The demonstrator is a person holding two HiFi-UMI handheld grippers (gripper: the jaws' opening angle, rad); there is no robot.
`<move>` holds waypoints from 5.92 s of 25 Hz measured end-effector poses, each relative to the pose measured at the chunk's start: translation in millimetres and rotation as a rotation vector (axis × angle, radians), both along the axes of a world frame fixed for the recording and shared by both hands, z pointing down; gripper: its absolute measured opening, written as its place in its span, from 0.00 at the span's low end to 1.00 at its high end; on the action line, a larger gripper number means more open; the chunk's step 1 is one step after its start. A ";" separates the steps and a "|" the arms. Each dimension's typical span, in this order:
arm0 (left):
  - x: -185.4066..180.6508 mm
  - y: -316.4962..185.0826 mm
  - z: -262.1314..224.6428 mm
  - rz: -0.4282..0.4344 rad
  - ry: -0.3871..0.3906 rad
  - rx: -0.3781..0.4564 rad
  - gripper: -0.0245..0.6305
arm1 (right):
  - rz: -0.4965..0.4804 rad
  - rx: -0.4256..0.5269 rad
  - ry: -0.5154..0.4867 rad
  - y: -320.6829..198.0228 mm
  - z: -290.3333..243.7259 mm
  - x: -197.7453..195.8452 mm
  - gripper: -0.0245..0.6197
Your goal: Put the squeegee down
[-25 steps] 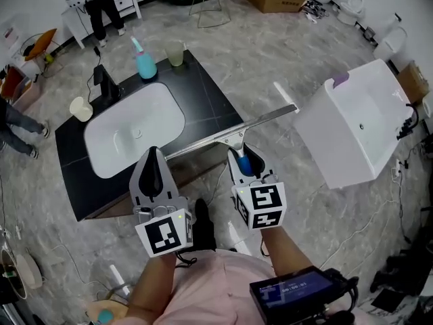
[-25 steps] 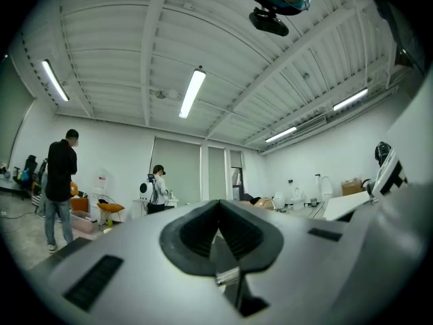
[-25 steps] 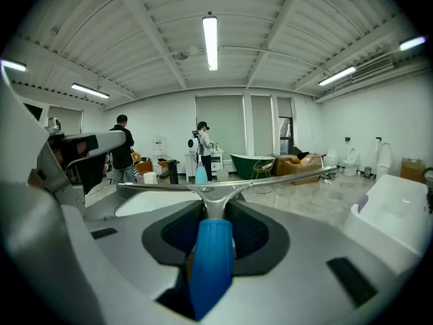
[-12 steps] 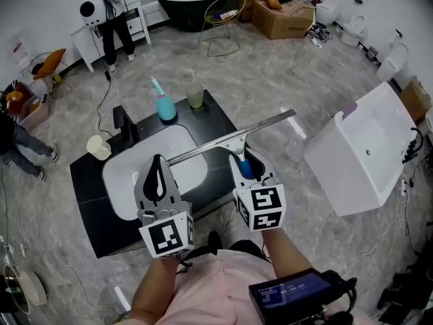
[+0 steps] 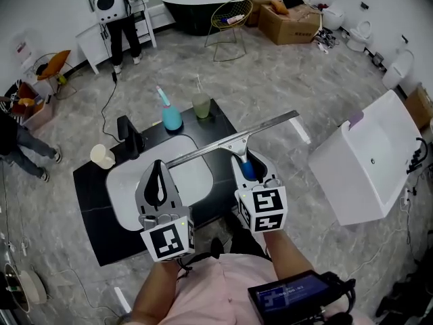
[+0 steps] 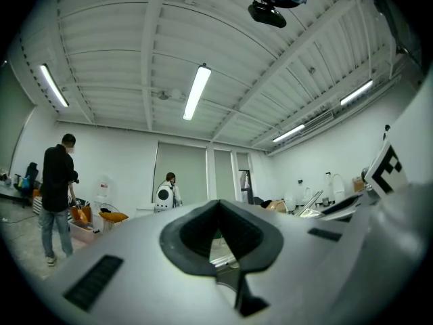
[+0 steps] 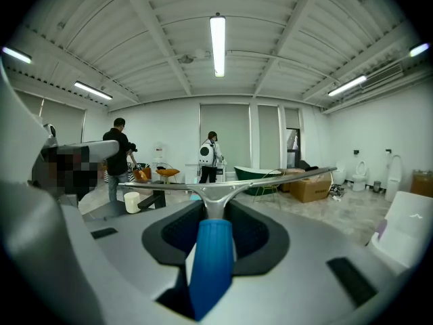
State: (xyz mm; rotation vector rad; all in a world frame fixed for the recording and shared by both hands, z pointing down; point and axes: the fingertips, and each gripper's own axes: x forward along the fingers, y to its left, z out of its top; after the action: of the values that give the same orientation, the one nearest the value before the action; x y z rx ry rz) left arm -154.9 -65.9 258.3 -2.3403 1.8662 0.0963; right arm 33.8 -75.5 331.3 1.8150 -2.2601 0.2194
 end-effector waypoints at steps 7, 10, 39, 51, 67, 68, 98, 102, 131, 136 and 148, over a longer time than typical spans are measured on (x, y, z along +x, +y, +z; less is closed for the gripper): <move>6.0 -27.8 12.2 -0.048 -0.012 -0.032 0.05 | -0.051 -0.047 -0.009 -35.2 21.1 3.7 0.23; 9.1 -41.0 19.5 -0.069 -0.017 -0.052 0.05 | -0.071 -0.072 -0.014 -50.3 32.3 6.2 0.23; 14.8 -109.2 87.2 -0.202 -0.013 -0.217 0.05 | -0.197 -0.316 0.011 -120.6 136.1 12.9 0.23; 16.2 -115.0 99.2 -0.214 -0.013 -0.244 0.05 | -0.210 -0.369 0.020 -122.2 160.6 13.9 0.23; 11.7 -124.0 116.0 -0.226 -0.017 -0.279 0.05 | -0.222 -0.436 0.025 -126.3 189.9 9.7 0.23; 11.1 -124.0 116.2 -0.226 -0.017 -0.281 0.05 | -0.222 -0.440 0.025 -126.0 190.5 9.4 0.23; 9.3 -133.5 136.8 -0.223 -0.019 -0.337 0.05 | -0.218 -0.547 0.040 -121.3 230.6 11.3 0.23; 10.9 -139.1 142.9 -0.225 -0.020 -0.343 0.05 | -0.221 -0.560 0.042 -125.0 239.6 13.6 0.23; 16.8 -135.7 136.5 -0.212 -0.033 -0.335 0.05 | -0.234 -0.569 0.040 -122.5 243.6 11.6 0.35; 21.5 -132.3 124.6 -0.195 -0.035 -0.298 0.05 | -0.200 -0.509 0.017 -130.9 223.9 20.6 0.35; 39.8 -106.3 20.6 -0.109 -0.037 -0.088 0.05 | -0.186 -0.115 -0.042 -126.4 45.8 4.1 0.20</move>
State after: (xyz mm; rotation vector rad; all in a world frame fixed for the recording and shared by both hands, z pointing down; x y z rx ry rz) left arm -115.2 -172.3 278.9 -2.2729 2.0148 -0.0424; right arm 37.9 -201.9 377.2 1.5471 -2.3742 0.3487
